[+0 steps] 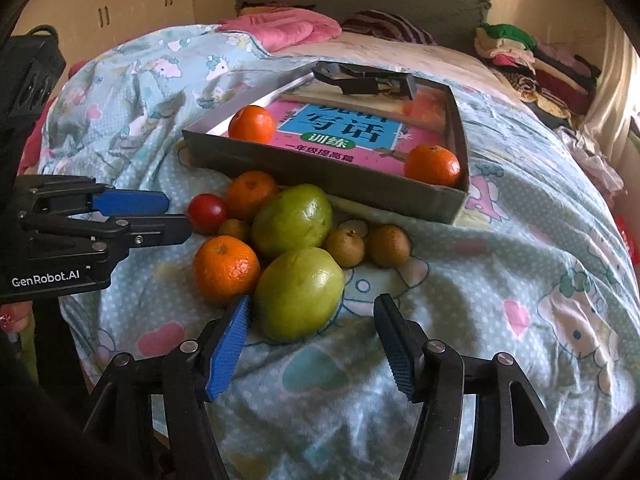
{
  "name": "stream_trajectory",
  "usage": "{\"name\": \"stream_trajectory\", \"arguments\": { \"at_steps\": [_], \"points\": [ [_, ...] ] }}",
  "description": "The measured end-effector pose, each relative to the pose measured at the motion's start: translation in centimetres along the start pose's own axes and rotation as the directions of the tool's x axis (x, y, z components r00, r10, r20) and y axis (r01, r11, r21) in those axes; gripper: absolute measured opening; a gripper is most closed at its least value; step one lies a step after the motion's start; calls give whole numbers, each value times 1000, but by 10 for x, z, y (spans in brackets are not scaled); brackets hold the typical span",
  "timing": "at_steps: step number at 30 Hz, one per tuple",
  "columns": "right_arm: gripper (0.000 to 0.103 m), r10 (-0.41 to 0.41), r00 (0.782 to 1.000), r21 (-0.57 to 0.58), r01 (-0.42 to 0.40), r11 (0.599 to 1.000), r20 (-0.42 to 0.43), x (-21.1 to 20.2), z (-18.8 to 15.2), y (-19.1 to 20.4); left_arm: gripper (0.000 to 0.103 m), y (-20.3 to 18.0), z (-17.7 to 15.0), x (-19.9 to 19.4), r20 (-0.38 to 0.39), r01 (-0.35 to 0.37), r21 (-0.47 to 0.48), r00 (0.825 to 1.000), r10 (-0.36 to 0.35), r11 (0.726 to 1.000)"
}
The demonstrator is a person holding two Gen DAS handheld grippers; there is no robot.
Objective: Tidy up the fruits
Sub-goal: 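Withdraw both grippers from the tray back toward the fruit pile, then grasp the red tomato with the left gripper while the right grasps a green pear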
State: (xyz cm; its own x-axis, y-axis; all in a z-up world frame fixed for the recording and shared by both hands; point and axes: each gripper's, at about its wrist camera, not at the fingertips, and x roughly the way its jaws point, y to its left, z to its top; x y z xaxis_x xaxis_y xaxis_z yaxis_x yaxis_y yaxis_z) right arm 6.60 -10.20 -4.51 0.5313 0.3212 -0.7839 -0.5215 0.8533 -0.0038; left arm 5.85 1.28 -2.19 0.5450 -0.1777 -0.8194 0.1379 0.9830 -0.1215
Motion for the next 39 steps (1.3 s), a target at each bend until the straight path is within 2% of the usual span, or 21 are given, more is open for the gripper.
{"name": "stream_trajectory", "arguments": {
  "at_steps": [5,7,8,9,14,24,29,34,39],
  "points": [
    [65,15,1000,-7,-15,1000,16,6,2,-4,34,-2,2,4,0,16,12,1000,-16,1000],
    [60,33,999,-5,-33,999,19,9,3,-5,34,-2,3,5,-1,25,19,1000,-25,1000],
    [53,55,998,2,-55,998,20,10,4,-6,34,-2,4,6,-1,28,23,1000,-28,999],
    [52,78,997,8,-79,997,22,12,5,-7,34,-2,5,7,-1,32,26,999,-32,999],
    [52,96,994,21,-97,995,43,10,6,-9,31,1,12,15,-8,76,22,997,-76,997],
    [52,76,991,85,-86,993,114,-9,4,-19,27,10,16,19,-10,121,-2,993,-121,993],
    [52,85,984,117,-104,988,156,-20,9,-25,27,22,19,0,38,139,-65,990,-136,988],
    [52,81,979,133,-106,985,186,-26,20,-31,27,35,34,-23,112,119,-96,988,-108,988],
    [52,71,976,131,-100,986,208,-28,36,-34,27,41,48,-21,116,61,-104,992,-49,993]
  ]
}}
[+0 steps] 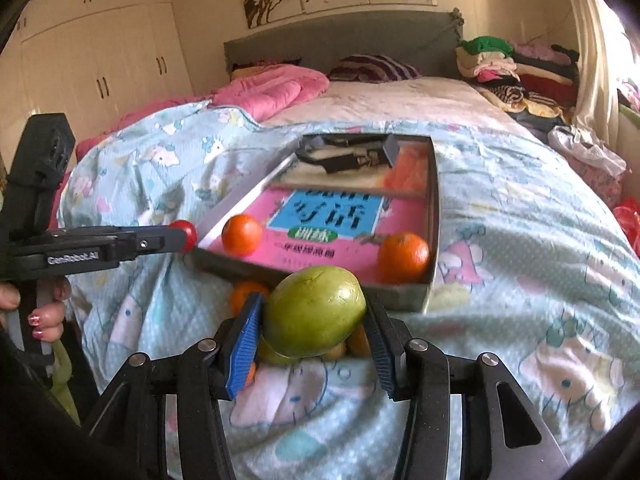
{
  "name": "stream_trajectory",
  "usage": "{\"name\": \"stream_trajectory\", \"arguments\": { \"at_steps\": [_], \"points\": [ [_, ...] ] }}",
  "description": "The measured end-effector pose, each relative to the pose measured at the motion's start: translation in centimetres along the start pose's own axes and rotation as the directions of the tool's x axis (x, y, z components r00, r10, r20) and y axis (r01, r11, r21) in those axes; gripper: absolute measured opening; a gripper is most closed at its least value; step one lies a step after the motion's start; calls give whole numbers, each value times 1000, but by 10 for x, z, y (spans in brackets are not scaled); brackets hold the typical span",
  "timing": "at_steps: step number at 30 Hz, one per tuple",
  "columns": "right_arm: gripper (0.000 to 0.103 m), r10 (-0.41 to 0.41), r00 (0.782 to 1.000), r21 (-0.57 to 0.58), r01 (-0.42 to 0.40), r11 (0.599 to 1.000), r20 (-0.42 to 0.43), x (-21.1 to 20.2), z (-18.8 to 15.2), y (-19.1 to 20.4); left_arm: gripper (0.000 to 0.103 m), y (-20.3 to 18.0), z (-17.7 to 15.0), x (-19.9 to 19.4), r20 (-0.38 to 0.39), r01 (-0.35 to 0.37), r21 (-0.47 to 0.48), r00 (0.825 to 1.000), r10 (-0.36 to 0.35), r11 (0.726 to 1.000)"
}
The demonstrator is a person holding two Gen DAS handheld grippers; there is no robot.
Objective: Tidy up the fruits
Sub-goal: 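Grasp the red tomato with the left gripper while the right grasps a green pear, then carry the tomato and green pear over the tray and lower them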
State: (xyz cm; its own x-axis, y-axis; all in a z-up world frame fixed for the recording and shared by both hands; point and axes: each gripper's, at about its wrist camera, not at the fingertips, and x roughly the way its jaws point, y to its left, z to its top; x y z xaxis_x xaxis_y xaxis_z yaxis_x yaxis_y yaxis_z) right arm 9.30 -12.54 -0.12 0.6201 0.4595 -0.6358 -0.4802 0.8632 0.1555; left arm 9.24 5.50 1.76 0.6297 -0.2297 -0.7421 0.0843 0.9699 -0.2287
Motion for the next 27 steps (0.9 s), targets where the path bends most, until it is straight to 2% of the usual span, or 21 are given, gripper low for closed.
{"name": "stream_trajectory", "arguments": {
  "at_steps": [11,17,27],
  "points": [
    [52,-13,1000,-24,14,1000,11,17,25,0,27,1,24,26,-10,-123,20,992,123,992],
    [52,-20,1000,-23,20,1000,-4,32,34,-5,27,-1,25,33,-14,-143,23,990,143,989],
    [52,-25,998,-37,23,999,-57,59,41,-6,27,-5,26,40,-22,-125,24,992,126,992]
  ]
}}
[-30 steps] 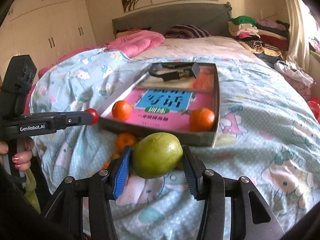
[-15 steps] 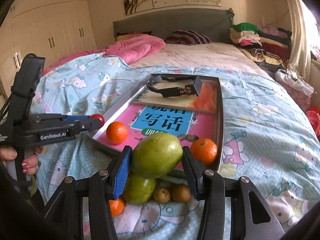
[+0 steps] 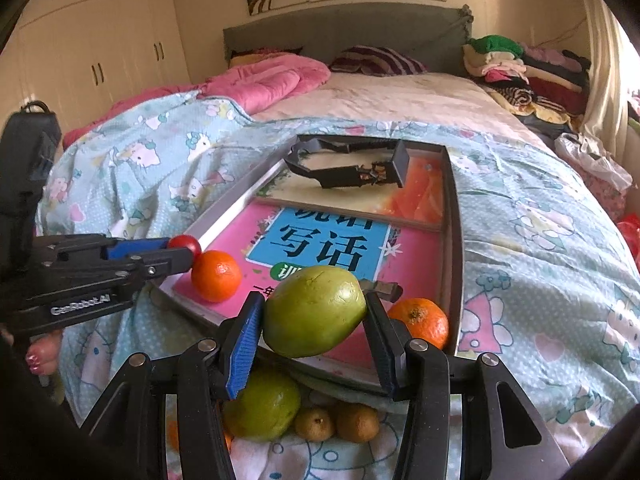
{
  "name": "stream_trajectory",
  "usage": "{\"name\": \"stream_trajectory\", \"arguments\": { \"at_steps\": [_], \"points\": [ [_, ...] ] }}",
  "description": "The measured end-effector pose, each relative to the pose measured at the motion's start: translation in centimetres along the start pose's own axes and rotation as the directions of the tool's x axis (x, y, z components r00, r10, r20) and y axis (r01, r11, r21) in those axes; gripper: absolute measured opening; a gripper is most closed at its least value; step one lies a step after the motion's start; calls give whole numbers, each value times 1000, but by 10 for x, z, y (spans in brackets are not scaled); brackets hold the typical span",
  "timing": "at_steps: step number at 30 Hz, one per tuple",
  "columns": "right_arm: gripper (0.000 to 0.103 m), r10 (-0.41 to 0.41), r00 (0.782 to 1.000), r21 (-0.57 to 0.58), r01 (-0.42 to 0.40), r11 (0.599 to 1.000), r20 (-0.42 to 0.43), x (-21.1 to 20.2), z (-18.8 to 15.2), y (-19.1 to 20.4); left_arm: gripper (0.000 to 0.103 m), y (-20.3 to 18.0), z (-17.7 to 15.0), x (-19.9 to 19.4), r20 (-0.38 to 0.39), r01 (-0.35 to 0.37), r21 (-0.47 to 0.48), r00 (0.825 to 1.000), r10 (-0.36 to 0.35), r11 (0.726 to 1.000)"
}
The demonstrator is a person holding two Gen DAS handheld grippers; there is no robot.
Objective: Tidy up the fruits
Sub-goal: 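Carry the tomato and green pear over the tray and lower them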
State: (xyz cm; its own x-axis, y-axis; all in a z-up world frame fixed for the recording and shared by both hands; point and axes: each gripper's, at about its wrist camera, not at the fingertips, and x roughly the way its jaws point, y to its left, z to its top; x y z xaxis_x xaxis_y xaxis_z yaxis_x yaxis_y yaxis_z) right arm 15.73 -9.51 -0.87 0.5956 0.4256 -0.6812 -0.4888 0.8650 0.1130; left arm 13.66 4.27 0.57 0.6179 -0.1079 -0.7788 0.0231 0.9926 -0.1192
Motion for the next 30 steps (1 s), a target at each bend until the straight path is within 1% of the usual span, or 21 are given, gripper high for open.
{"name": "stream_trajectory", "arguments": {
  "at_steps": [6,9,12,18,25,30],
  "points": [
    [52,0,999,-20,0,1000,-45,17,5,3,27,3,1,0,-3,52,-33,999,-52,998],
    [52,1,998,-43,-4,999,-69,25,8,7,27,7,0,1,-11,41,-44,999,-41,998],
    [52,2,996,-58,-7,998,-87,31,10,10,27,10,-2,2,-22,44,-53,999,-45,998],
    [52,18,993,-68,-26,997,-115,42,13,14,27,12,-4,2,-16,55,-55,998,-56,997],
    [52,30,991,-72,-40,997,-133,48,16,17,28,12,-8,0,-8,62,-53,998,-63,997],
    [52,38,991,-73,-47,996,-130,47,16,17,28,14,-10,-2,-5,81,-61,997,-82,995]
  ]
}}
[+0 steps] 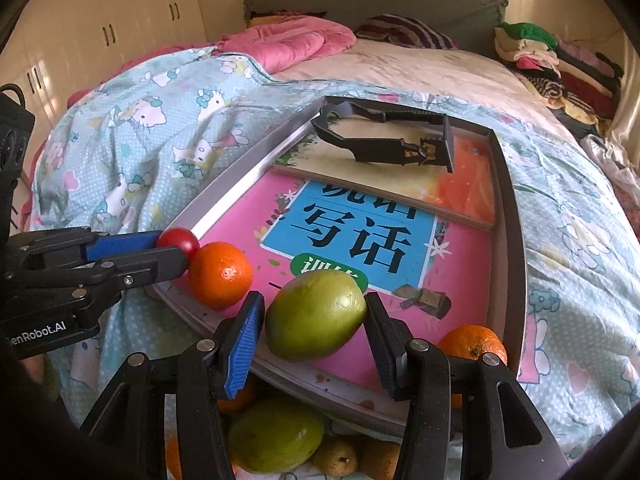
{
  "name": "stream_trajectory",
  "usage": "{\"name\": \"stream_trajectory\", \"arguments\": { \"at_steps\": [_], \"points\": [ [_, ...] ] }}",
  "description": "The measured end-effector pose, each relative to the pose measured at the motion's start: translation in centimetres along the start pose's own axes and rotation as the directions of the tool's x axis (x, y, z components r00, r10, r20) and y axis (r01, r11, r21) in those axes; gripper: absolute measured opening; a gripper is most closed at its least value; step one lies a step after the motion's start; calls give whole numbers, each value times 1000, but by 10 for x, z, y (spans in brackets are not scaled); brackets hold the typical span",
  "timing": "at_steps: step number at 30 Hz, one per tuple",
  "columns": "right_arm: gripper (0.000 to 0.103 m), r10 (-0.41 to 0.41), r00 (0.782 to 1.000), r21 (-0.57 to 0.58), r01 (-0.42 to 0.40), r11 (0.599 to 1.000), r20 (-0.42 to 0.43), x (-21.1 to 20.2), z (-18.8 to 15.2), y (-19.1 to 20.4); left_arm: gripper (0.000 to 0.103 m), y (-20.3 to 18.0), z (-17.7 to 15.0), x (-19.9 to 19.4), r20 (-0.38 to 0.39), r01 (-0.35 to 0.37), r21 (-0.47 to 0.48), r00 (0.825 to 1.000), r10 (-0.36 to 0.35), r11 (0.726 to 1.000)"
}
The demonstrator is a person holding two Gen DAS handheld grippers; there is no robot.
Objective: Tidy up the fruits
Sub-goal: 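Carry the tomato and green pear over the tray and lower them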
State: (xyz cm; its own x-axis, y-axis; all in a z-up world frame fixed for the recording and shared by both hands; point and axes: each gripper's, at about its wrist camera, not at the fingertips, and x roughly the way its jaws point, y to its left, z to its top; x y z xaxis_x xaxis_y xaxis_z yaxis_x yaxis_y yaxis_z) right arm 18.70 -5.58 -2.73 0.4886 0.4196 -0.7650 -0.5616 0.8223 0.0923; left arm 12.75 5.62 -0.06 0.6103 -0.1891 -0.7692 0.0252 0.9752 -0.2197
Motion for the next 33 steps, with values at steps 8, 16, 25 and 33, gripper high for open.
{"name": "stream_trajectory", "arguments": {
  "at_steps": [8,16,25,33],
  "points": [
    [55,4,1000,0,-4,1000,8,-1,-1,2,28,3,-1,-1,1,33,-18,999,-33,999],
    [63,-23,1000,-1,23,1000,16,-4,-2,3,28,4,-1,-2,1,36,-21,999,-36,999],
    [66,-58,998,7,58,998,27,-12,-6,1,28,3,-1,-2,2,39,-23,999,-39,999],
    [66,-62,997,16,61,998,50,-20,-9,2,31,4,-1,-3,2,41,-22,999,-41,999]
  ]
}}
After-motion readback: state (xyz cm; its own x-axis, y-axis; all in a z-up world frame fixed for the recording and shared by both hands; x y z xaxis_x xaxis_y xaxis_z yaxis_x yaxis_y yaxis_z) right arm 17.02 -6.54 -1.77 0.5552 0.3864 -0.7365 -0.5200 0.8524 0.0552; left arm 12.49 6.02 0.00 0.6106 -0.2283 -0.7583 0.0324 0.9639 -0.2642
